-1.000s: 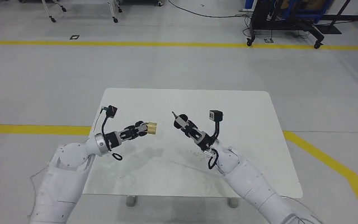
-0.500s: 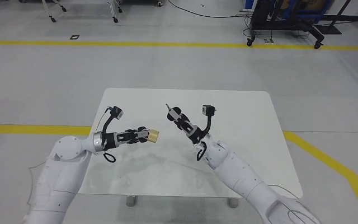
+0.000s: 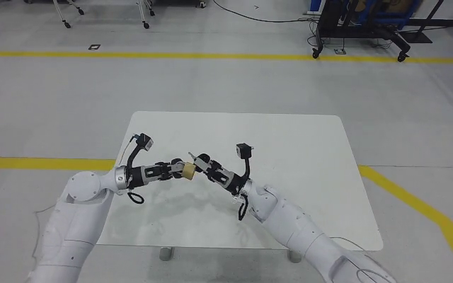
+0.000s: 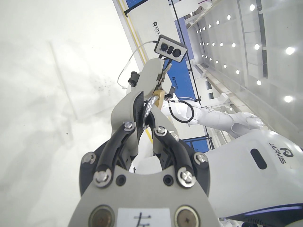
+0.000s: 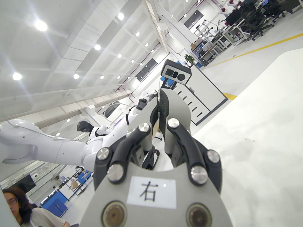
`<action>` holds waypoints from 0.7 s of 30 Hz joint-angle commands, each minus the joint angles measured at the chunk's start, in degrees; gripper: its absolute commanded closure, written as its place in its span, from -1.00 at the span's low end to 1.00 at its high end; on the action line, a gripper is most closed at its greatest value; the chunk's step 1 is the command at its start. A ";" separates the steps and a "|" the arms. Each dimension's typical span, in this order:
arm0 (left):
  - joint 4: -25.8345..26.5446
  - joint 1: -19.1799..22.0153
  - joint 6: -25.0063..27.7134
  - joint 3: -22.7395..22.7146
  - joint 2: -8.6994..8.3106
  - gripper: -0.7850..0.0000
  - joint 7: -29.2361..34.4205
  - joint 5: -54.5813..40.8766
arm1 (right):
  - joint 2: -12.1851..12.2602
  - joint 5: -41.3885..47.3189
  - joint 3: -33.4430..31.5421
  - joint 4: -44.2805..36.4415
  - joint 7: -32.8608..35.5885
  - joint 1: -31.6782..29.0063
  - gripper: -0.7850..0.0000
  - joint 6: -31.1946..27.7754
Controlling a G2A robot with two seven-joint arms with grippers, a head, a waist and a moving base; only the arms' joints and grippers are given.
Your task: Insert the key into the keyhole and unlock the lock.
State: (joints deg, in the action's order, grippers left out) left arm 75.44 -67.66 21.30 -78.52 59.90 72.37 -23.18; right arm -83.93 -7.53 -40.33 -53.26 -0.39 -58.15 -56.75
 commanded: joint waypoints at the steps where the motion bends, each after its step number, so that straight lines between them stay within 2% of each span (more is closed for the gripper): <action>1: -0.71 0.17 -0.50 -0.40 -0.15 1.00 0.60 -0.88 | 0.09 -1.20 -0.29 -0.49 0.49 -0.46 1.00 -0.24; 6: -2.00 0.67 -1.64 -0.92 -0.38 1.00 0.37 -1.71 | 0.57 -3.92 -2.24 -2.58 -0.20 -1.81 1.00 -1.25; 10: -2.13 0.99 -2.44 -1.32 -0.70 1.00 -2.51 2.06 | 1.11 -5.81 -4.66 -4.33 -2.08 -2.91 1.00 -1.25; 17: -0.90 1.11 -1.81 -1.46 -0.87 1.00 -3.73 4.72 | 1.11 -5.81 -4.66 -4.33 -2.08 -2.91 1.00 -1.25; 19: -1.17 0.88 -6.57 -0.09 -0.49 1.00 -1.83 -1.48 | 1.12 -5.99 -4.43 -4.86 -1.52 -3.30 1.00 -1.16; 21: -2.82 1.95 -10.75 0.94 -0.32 1.00 -0.98 -3.53 | 1.35 -3.79 -4.63 -6.24 -0.90 -5.33 1.00 -1.09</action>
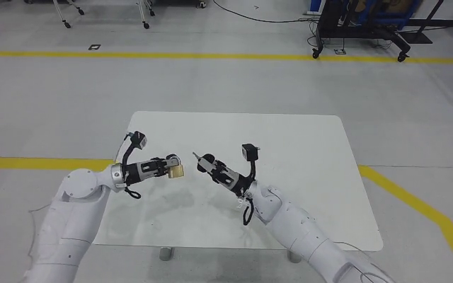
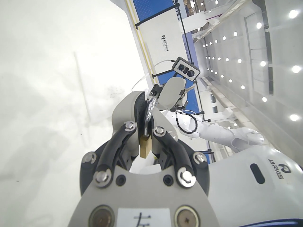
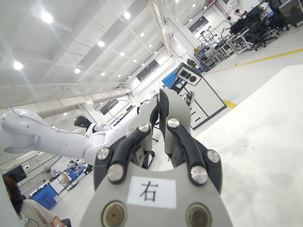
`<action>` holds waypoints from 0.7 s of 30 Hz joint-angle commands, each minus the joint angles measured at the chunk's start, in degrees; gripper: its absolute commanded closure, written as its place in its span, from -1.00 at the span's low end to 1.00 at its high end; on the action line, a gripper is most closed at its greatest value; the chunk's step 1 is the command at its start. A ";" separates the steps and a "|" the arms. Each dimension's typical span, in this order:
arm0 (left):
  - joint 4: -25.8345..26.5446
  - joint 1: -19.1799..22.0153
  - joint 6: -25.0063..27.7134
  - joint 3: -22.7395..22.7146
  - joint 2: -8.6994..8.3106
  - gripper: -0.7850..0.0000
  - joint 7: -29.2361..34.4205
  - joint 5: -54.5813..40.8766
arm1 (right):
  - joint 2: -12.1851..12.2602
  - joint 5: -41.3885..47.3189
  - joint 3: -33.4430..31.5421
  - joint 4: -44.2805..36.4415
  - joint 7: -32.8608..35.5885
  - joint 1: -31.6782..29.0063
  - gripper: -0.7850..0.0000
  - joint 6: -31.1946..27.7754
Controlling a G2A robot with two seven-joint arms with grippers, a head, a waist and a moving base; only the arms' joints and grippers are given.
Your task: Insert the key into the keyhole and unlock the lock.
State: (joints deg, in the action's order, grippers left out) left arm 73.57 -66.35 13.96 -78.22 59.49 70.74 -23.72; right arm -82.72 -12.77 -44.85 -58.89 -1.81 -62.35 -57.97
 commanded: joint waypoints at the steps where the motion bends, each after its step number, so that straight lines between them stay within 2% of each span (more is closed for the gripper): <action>1: -1.71 1.25 -5.27 1.27 0.25 1.00 0.81 -4.26 | 0.31 3.02 -0.04 -0.78 1.98 -1.99 1.00 0.99; 4: -3.86 3.20 -9.51 3.42 0.70 1.00 -0.30 -4.76 | 1.14 5.08 -1.00 -1.97 5.73 -4.14 1.00 4.27; 6: -5.32 4.28 -11.14 4.46 1.11 1.00 0.24 -7.54 | 1.96 2.74 -2.74 -3.69 6.37 -5.72 1.00 5.85; 8: -6.66 5.33 -11.40 4.82 1.36 1.00 -0.61 -8.88 | 2.78 0.66 -4.11 -6.98 6.79 -8.57 1.00 6.02; 15: -7.16 5.72 -11.43 4.88 1.43 1.00 -0.87 -9.30 | 2.78 0.66 -4.11 -6.98 6.79 -8.57 0.99 6.02; 17: -6.23 5.19 -11.45 4.85 1.45 1.00 -2.68 -9.06 | 2.78 0.66 -4.11 -6.98 6.79 -8.57 1.00 6.02; 19: -5.60 4.64 -14.12 5.09 1.37 1.00 -4.11 -8.30 | 2.63 -1.81 -4.09 -7.33 6.00 -8.38 1.00 9.54; 21: -5.45 4.42 -16.75 5.56 1.26 1.00 -6.40 -6.10 | 2.52 -9.31 -3.87 -8.53 4.74 -7.57 1.00 14.46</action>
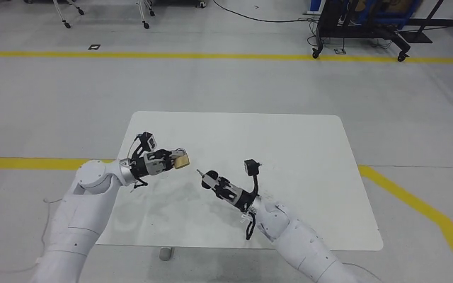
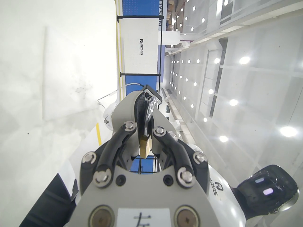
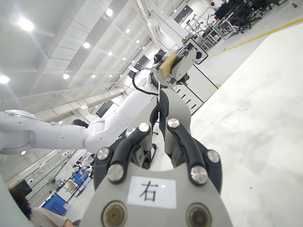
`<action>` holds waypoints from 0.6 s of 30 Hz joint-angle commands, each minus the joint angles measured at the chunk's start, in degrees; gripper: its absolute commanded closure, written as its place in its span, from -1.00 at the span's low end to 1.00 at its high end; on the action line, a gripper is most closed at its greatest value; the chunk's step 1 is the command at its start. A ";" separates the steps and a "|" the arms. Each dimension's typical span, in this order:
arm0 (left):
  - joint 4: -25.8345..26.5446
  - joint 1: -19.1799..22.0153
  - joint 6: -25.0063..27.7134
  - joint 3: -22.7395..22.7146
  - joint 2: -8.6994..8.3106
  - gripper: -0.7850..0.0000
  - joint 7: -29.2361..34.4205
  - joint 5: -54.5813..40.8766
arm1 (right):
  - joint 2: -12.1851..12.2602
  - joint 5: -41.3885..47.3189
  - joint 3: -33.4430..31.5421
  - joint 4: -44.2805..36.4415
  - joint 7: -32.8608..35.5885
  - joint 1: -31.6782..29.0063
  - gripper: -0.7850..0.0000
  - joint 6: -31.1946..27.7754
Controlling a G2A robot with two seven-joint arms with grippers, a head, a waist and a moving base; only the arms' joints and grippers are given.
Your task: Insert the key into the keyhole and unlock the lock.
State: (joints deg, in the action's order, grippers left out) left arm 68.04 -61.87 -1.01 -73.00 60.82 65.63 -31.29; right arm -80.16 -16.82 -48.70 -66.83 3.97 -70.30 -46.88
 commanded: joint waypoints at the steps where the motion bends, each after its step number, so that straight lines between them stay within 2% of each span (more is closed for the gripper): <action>1: 0.48 -0.06 -3.18 0.70 -0.07 1.00 -1.94 2.15 | -0.03 -9.91 -0.43 -1.40 -3.39 0.45 1.00 7.17; 5: 0.69 0.39 -9.76 2.16 -0.09 1.00 -3.81 4.48 | 0.62 -28.62 -0.78 -8.29 -8.51 -1.39 1.00 18.45; 8: 0.61 0.92 -13.36 3.13 -0.04 1.00 -4.30 5.17 | 1.85 -45.74 -1.28 -17.03 -8.82 -4.51 1.00 27.22; 11: -0.14 1.33 -13.78 3.18 0.14 1.00 -4.66 3.41 | 2.95 -63.45 -0.90 -26.06 -6.13 -9.52 1.00 38.67; 12: -0.34 1.43 -13.44 3.19 0.18 1.00 -4.36 2.90 | 3.06 -65.92 -0.81 -27.66 -5.14 -10.57 1.00 41.20; 18: -0.34 1.43 -13.44 3.19 0.18 1.00 -4.36 2.90 | 3.06 -65.92 -0.81 -27.66 -5.14 -10.57 1.00 41.20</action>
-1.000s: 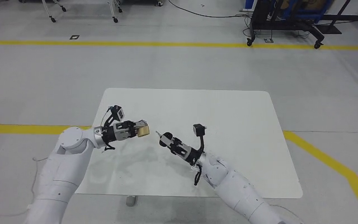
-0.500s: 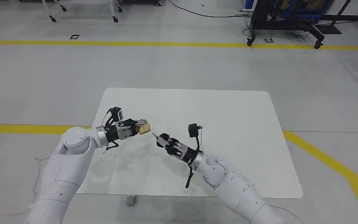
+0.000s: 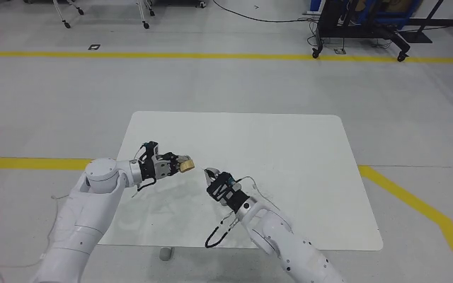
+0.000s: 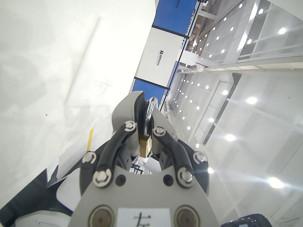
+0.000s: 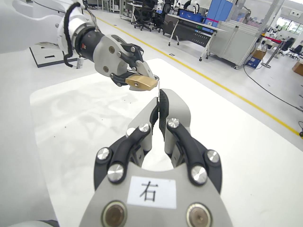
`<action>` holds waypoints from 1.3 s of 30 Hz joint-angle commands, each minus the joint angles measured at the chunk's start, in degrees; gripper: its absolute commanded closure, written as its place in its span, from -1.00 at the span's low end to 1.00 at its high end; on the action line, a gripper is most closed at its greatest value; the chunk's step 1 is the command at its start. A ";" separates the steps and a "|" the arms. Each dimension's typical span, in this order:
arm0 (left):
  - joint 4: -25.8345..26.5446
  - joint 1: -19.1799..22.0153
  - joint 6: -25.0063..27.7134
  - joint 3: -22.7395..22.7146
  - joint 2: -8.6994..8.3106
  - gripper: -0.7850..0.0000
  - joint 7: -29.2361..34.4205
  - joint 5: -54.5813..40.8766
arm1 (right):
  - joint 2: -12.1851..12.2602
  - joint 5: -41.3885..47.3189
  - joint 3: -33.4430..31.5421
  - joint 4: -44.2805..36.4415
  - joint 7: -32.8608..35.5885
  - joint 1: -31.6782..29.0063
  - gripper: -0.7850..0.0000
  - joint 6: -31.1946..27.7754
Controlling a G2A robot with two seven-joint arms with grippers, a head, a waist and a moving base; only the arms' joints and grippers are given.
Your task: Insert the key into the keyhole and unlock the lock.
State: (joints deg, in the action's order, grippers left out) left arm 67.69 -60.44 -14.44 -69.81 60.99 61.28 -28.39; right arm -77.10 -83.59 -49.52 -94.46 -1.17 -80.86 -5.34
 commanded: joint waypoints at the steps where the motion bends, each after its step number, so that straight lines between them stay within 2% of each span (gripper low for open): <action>1: 0.00 0.00 -0.01 0.00 0.00 1.00 -0.01 0.00 | 0.00 0.85 0.00 -0.03 0.01 -0.02 1.00 -0.34; 5: 0.87 -1.05 -0.30 -0.24 0.19 1.00 -1.82 -2.44 | -0.19 -1.08 0.44 1.81 2.74 1.15 1.00 0.92; 10: 1.19 -0.59 -2.83 1.19 0.24 1.00 -6.14 1.28 | -0.89 -16.25 4.75 1.95 7.54 3.72 1.00 8.12; 13: 0.80 0.20 -5.13 2.04 0.40 1.00 -8.65 2.63 | -0.65 -26.46 6.23 0.96 9.31 3.57 1.00 9.49; 17: 0.59 0.83 -6.24 2.60 0.63 1.00 -9.41 2.00 | -0.23 -39.91 8.27 -0.62 16.06 4.08 1.00 5.16; 20: 1.33 0.65 -3.67 2.68 0.75 1.00 -12.07 2.90 | -0.46 -47.54 9.95 -1.28 21.76 3.84 1.00 5.73; 25: 1.95 -0.04 -0.08 1.99 0.88 1.00 -11.57 0.60 | -1.87 -60.14 15.02 1.51 28.29 4.64 1.00 9.06; 27: 2.16 -0.34 1.60 1.60 0.92 1.00 -11.75 -0.18 | -2.59 -64.34 16.50 2.64 29.14 4.90 1.00 14.52; 29: 3.10 -0.94 5.65 0.89 0.90 1.00 -13.87 0.48 | -3.38 -77.42 18.54 6.62 35.41 4.97 1.00 22.55; 31: 3.87 -1.93 8.95 -0.07 0.85 1.00 -14.29 -0.37 | -4.70 -85.36 21.35 9.48 41.07 4.81 1.00 25.20; 34: 4.59 -2.90 10.81 -1.39 0.63 1.00 -12.24 -1.82 | -6.55 -88.64 23.69 12.44 43.57 5.34 1.00 26.58; 39: 4.73 -2.61 10.08 -1.44 0.24 1.00 -8.36 0.37 | -8.81 -92.41 25.23 16.15 46.11 6.86 1.00 26.23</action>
State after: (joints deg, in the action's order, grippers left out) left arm 72.27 -63.04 -4.56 -71.43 61.26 52.47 -28.71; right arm -85.52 -175.74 -24.58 -78.97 44.49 -74.41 21.07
